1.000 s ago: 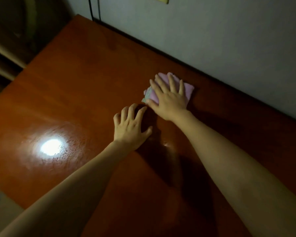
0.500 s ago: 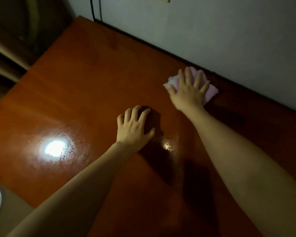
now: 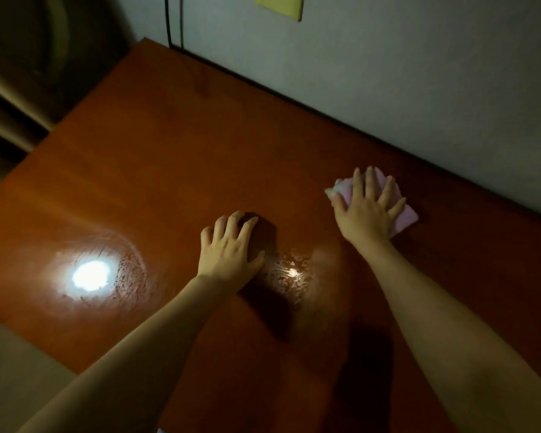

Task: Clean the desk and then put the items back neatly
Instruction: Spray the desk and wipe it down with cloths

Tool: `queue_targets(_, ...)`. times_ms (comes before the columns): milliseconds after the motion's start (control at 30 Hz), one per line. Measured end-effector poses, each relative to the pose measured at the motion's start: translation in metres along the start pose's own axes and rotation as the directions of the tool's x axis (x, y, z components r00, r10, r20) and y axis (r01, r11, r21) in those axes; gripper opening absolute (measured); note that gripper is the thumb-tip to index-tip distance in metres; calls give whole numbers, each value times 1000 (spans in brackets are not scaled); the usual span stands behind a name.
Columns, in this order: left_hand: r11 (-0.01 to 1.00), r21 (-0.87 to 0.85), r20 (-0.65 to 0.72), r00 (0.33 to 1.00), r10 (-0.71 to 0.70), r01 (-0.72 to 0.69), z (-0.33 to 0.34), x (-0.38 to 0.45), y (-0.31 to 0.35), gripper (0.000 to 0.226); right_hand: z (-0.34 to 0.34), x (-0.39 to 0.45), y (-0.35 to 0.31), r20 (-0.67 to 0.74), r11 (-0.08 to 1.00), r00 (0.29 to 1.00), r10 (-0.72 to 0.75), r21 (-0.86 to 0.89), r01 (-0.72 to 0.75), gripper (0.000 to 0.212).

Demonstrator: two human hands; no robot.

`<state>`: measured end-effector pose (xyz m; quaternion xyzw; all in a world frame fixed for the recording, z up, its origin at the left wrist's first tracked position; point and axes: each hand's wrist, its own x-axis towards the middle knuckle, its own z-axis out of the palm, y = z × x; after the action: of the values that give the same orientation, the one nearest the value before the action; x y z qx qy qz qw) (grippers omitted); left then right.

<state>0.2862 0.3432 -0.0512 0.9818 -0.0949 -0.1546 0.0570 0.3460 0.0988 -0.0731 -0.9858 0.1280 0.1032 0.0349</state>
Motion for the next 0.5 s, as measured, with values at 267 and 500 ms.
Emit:
queue_targets(267, 1000, 17, -18, 1000, -11, 11, 4, -20, -13, 78, 25, -75, -85, 28, 883, 887, -461, -85, 462, 70)
queue_targets(500, 999, 43, 22, 1000, 15, -16, 4, -38, -17, 65, 34, -129, 3, 89, 874, 889, -450, -158, 459, 71)
